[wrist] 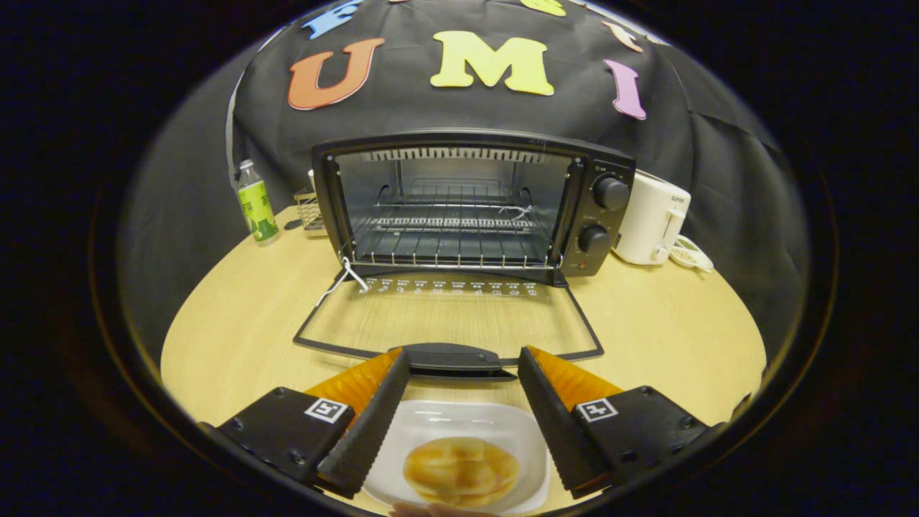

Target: Open the toaster oven, put the food inside, and close the toaster oven door.

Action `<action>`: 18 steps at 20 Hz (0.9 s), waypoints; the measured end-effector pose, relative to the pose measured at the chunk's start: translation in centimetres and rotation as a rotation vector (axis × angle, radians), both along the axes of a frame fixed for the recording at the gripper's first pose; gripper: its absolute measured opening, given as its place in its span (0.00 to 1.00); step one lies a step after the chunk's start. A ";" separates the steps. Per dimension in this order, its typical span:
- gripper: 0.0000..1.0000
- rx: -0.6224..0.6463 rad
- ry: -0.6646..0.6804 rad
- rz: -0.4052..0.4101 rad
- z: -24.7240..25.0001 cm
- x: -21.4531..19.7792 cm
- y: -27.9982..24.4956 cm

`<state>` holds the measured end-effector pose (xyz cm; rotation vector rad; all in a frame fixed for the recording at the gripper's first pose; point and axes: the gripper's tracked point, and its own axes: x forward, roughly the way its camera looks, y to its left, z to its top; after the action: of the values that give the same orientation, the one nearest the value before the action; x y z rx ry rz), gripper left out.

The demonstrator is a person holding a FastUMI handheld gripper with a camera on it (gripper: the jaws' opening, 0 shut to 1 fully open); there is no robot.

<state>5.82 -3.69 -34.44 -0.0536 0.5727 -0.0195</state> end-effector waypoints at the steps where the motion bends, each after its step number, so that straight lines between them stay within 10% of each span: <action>1: 1.00 0.007 -0.007 0.003 0.0 0.3 0.1; 18: 0.98 0.136 -0.133 0.040 1.9 -7.7 -0.9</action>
<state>-1.88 -4.60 -32.52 0.0679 0.4384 0.0542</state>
